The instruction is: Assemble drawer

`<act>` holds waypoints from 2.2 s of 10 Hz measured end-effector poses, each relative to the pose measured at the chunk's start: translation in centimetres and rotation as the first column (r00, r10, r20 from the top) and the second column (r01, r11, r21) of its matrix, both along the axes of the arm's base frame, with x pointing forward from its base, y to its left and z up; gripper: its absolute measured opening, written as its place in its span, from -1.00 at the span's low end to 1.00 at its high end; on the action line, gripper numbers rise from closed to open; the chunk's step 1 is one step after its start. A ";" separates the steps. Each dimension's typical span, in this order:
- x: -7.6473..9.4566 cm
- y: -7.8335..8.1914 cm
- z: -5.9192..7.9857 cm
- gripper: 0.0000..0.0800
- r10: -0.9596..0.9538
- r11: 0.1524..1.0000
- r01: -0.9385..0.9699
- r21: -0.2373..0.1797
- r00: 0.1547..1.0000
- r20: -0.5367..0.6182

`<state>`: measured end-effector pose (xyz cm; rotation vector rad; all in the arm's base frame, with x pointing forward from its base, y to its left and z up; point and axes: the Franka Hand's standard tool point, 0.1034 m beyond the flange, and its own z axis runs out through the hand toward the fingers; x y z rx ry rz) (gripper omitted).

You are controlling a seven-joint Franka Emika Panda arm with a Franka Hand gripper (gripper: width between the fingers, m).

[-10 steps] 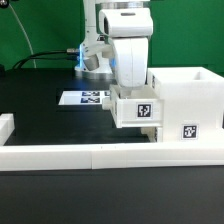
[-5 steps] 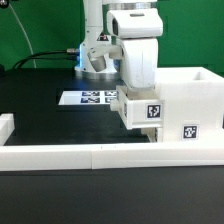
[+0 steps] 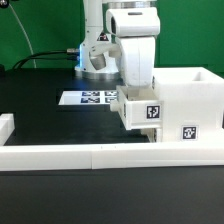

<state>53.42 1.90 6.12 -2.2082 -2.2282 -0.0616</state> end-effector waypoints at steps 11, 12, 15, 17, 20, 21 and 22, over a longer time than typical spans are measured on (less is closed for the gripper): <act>0.9 -5.4 4.6 0.62 -0.006 1.000 0.007 -0.006 0.999 0.044; 0.9 -6.4 3.7 0.62 0.004 0.999 -0.005 0.037 0.999 0.036; 1.3 -7.5 1.1 0.62 0.011 0.991 -0.014 0.137 1.000 0.016; 1.1 -7.3 0.6 0.62 -0.011 0.987 0.010 0.158 1.000 0.007; 0.8 -5.6 0.3 0.62 -0.058 0.984 0.060 0.167 0.998 -0.015; 0.8 -4.7 0.3 0.62 -0.070 0.983 0.072 0.170 0.997 -0.021; 0.9 -4.2 0.3 0.62 -0.078 0.982 0.081 0.170 0.997 -0.024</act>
Offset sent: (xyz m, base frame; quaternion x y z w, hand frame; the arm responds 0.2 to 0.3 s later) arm -0.0058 -0.0160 0.0337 0.0025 -0.0263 -0.0119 0.9996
